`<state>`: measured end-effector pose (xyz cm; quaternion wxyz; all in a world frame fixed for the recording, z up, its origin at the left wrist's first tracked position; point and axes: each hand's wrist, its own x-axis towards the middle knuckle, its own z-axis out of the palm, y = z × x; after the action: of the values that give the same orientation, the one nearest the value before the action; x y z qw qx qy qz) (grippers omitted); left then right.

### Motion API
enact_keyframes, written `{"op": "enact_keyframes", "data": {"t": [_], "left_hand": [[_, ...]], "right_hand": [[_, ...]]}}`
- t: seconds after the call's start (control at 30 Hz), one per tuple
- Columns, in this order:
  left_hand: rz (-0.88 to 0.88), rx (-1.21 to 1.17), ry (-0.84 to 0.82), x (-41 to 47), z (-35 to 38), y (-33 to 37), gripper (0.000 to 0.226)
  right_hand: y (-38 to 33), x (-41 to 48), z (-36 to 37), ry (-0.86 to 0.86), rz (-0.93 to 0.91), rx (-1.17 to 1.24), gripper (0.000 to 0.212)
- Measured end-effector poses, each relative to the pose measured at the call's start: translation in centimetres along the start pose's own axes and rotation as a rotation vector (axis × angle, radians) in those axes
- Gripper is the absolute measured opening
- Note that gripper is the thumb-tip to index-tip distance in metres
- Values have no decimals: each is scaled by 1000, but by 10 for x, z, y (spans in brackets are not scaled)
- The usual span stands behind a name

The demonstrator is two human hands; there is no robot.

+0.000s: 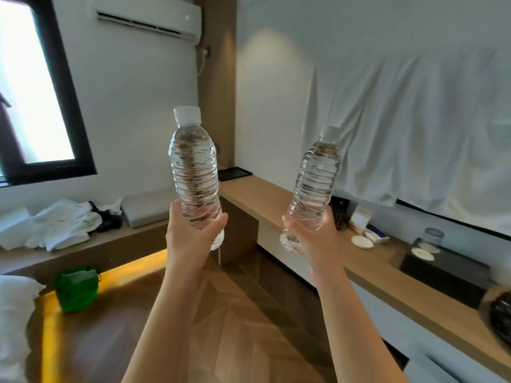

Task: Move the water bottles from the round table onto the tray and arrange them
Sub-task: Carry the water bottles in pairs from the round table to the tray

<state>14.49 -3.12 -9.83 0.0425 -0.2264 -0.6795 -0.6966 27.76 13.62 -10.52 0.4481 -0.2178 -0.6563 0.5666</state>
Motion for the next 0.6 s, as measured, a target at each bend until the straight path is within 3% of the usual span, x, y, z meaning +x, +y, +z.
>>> {"op": "enact_keyframes", "data": {"t": [0.27,0.6], "left_hand": [[15,63,68,24,-25,17,66],[18,51,134,23,-46,23,75]], "right_hand": [[-21,25,32,-4,-54,-55,66],[-21,14,58,-23,-81,-62,59]]}}
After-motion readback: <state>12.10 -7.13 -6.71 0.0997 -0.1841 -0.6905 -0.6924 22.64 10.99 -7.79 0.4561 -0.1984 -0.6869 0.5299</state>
